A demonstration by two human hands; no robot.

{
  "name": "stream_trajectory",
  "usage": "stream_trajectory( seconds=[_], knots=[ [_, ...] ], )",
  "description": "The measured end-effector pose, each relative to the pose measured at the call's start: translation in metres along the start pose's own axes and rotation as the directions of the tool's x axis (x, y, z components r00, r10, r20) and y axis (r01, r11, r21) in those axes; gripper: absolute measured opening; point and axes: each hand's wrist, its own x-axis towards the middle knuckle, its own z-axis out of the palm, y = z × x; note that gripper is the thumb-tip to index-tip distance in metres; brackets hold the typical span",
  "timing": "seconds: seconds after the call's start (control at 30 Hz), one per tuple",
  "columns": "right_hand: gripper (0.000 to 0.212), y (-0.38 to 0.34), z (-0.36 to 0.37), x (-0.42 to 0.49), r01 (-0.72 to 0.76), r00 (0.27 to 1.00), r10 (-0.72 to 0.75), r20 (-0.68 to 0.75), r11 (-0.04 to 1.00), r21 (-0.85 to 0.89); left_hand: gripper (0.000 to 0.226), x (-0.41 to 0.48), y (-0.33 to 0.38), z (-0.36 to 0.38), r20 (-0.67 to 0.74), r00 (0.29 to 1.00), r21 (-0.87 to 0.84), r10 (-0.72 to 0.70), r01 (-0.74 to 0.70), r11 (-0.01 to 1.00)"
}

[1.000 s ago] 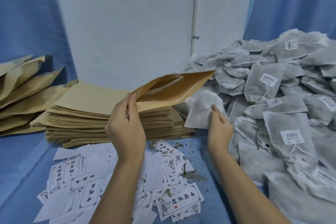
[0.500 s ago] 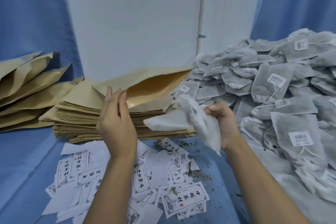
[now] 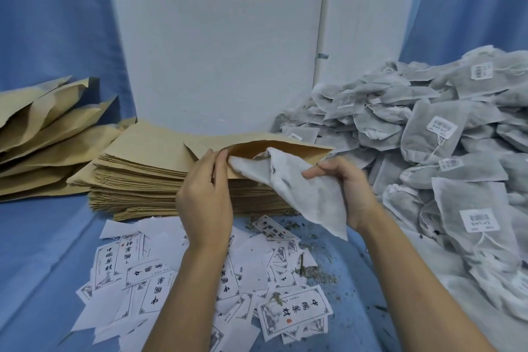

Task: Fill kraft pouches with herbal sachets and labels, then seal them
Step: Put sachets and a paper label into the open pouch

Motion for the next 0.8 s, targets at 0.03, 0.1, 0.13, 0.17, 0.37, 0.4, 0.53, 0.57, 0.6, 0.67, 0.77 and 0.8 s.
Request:
stream_trajectory(
  seconds=[0.03,0.1,0.13,0.17,0.37,0.4,0.53,0.57,0.6,0.67,0.77,0.8],
  knots=[
    [0.033,-0.002,-0.001,0.001,0.012,1.0,-0.012,0.002,1.0,-0.011,0.031,0.0,0.0,-0.001,0.004,1.0,0.004,0.01,-0.01,1.0],
    [0.032,-0.01,-0.001,0.0,0.038,0.999,-0.038,-0.003,0.996,-0.076,0.028,0.0,0.0,-0.001,0.004,0.999,0.026,0.051,-0.051,0.998],
    [0.032,-0.014,-0.001,0.0,0.047,0.999,-0.049,-0.014,0.992,-0.113,0.024,-0.001,0.0,0.0,0.008,0.997,0.042,0.083,-0.083,0.996],
    [0.031,-0.018,0.001,0.0,0.053,0.998,-0.058,-0.028,0.989,-0.141,0.021,-0.002,0.0,0.001,0.016,0.992,0.058,0.123,-0.124,0.991],
    [0.024,-0.03,0.017,0.0,-0.041,0.999,0.04,-0.014,0.999,-0.033,0.025,-0.006,0.007,0.007,0.005,0.971,0.069,0.238,-0.237,0.969],
    [0.022,-0.031,0.017,-0.002,-0.08,0.997,0.08,0.007,0.997,0.012,0.024,-0.006,0.006,0.007,-0.013,0.969,0.073,0.247,-0.245,0.967],
    [0.023,-0.037,0.015,-0.004,-0.13,0.988,0.106,-0.115,0.963,-0.234,0.026,-0.005,0.001,0.004,-0.026,0.965,0.121,0.261,-0.257,0.959],
    [0.022,-0.038,0.015,-0.003,-0.118,0.983,0.07,-0.169,0.95,-0.291,0.026,-0.005,0.0,0.004,-0.017,0.964,0.124,0.265,-0.261,0.958],
    [0.021,-0.039,0.016,-0.003,-0.109,0.979,0.049,-0.199,0.946,-0.305,0.026,-0.007,-0.001,0.004,-0.006,0.962,0.125,0.272,-0.269,0.955],
    [0.015,-0.042,0.018,-0.006,-0.103,0.987,0.079,-0.143,0.98,-0.169,0.024,-0.009,0.0,0.006,0.014,0.955,0.122,0.297,-0.296,0.947],
    [0.02,-0.043,0.025,-0.008,-0.114,0.991,0.096,0.09,0.968,0.222,0.022,-0.011,0.003,0.009,0.024,0.952,0.098,0.305,-0.306,0.947],
    [0.026,-0.04,0.028,-0.006,-0.111,0.99,0.08,0.118,0.952,0.284,0.023,-0.011,0.004,0.01,0.023,0.956,0.09,0.294,-0.294,0.951]
  ],
)
